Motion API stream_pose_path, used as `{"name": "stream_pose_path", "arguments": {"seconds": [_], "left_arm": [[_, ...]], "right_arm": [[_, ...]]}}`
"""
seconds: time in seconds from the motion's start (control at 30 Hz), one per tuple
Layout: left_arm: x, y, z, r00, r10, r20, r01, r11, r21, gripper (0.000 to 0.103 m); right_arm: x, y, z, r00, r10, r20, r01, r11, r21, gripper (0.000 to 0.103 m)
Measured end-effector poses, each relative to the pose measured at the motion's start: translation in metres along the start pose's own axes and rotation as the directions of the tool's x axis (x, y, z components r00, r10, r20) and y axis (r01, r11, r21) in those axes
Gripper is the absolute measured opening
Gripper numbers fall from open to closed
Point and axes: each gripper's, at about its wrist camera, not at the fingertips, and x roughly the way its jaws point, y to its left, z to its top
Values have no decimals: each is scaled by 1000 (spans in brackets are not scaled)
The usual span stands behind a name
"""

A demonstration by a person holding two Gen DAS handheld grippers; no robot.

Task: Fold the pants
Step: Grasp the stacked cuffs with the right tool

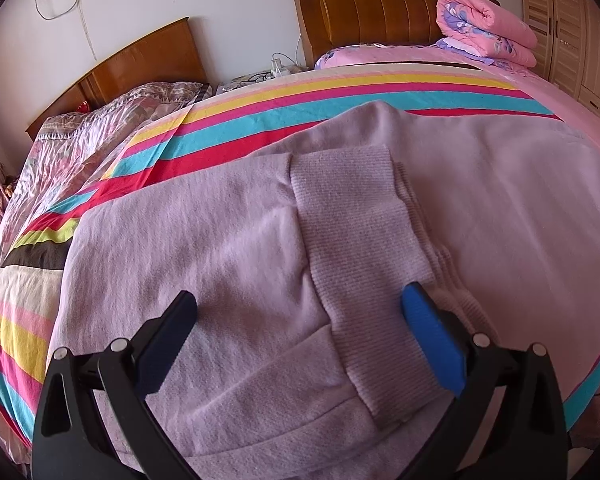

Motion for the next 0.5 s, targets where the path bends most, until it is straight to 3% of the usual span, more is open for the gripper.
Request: {"name": "stream_pose_path", "arguments": {"seconds": [0.07, 0.13, 0.3, 0.43, 0.5], "left_arm": [[0, 0, -1, 1000, -1, 1, 1, 1000, 0, 102], [0, 0, -1, 1000, -1, 1, 1, 1000, -1, 102], [1, 2, -1, 1000, -14, -5, 14, 1000, -13, 102], [1, 3, -1, 1000, -12, -6, 12, 1000, -11, 102], [1, 3, -1, 1000, -18, -5, 18, 1000, -14, 102]], "right_arm": [[-4, -4, 3, 999, -25, 40, 24, 999, 36, 72], [0, -3, 5, 999, -14, 42, 12, 999, 39, 78], [17, 21, 0, 998, -23, -54, 20, 998, -61, 76], [15, 18, -1, 999, -39, 16, 38, 999, 23, 69], [17, 28, -7, 995, -93, 33, 93, 996, 0, 74]]}}
